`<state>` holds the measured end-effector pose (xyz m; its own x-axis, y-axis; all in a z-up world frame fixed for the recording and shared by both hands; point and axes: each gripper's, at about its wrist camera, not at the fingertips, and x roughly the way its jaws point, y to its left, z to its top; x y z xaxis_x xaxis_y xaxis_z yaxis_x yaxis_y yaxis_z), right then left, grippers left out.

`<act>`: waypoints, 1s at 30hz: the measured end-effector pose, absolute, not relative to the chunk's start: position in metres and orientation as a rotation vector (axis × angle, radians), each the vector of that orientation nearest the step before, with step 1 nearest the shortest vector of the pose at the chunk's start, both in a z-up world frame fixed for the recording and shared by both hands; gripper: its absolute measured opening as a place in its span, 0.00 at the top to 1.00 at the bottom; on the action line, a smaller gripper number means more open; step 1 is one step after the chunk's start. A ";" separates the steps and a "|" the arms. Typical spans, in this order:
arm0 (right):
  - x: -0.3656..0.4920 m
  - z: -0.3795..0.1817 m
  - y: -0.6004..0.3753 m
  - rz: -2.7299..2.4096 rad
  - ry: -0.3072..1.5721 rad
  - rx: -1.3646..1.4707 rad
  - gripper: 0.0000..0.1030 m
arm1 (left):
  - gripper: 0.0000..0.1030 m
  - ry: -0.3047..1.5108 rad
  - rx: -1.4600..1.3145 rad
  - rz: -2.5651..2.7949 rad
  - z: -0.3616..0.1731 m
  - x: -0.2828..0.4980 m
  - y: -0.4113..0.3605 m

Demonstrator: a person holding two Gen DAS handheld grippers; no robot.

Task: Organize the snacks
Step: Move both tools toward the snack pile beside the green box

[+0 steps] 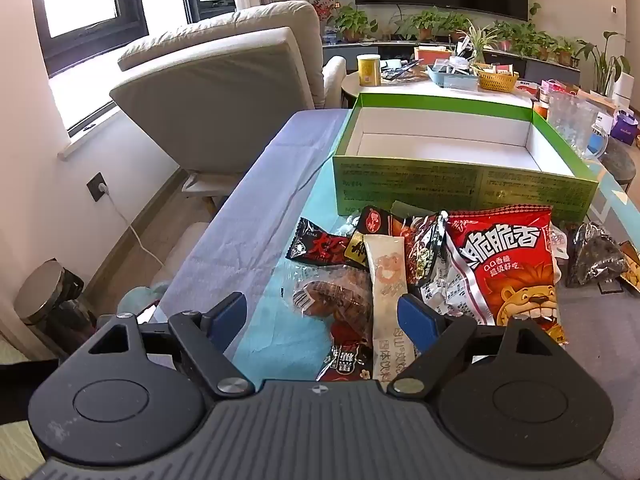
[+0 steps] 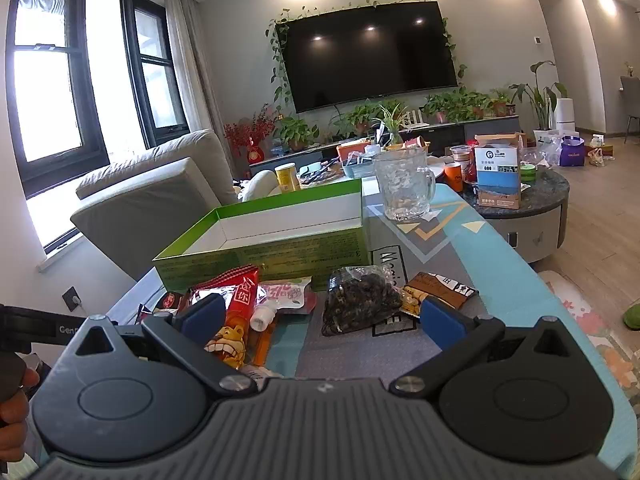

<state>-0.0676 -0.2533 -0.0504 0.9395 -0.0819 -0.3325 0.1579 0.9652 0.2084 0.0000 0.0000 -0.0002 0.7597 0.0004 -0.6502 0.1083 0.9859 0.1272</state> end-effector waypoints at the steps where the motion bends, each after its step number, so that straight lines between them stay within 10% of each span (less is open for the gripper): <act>1: -0.066 -0.051 -0.252 -0.123 0.329 0.234 0.37 | 0.21 0.707 0.161 -0.058 -0.001 0.000 0.000; 30: -0.066 -0.053 -0.247 -0.117 0.340 0.218 0.37 | 0.21 0.659 0.167 -0.063 0.003 0.006 0.016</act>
<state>-0.0660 -0.2473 -0.0525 0.9363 -0.0770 -0.3428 0.1500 0.9699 0.1918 0.0060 0.0161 0.0032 0.7891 -0.0055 -0.6143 0.1116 0.9846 0.1345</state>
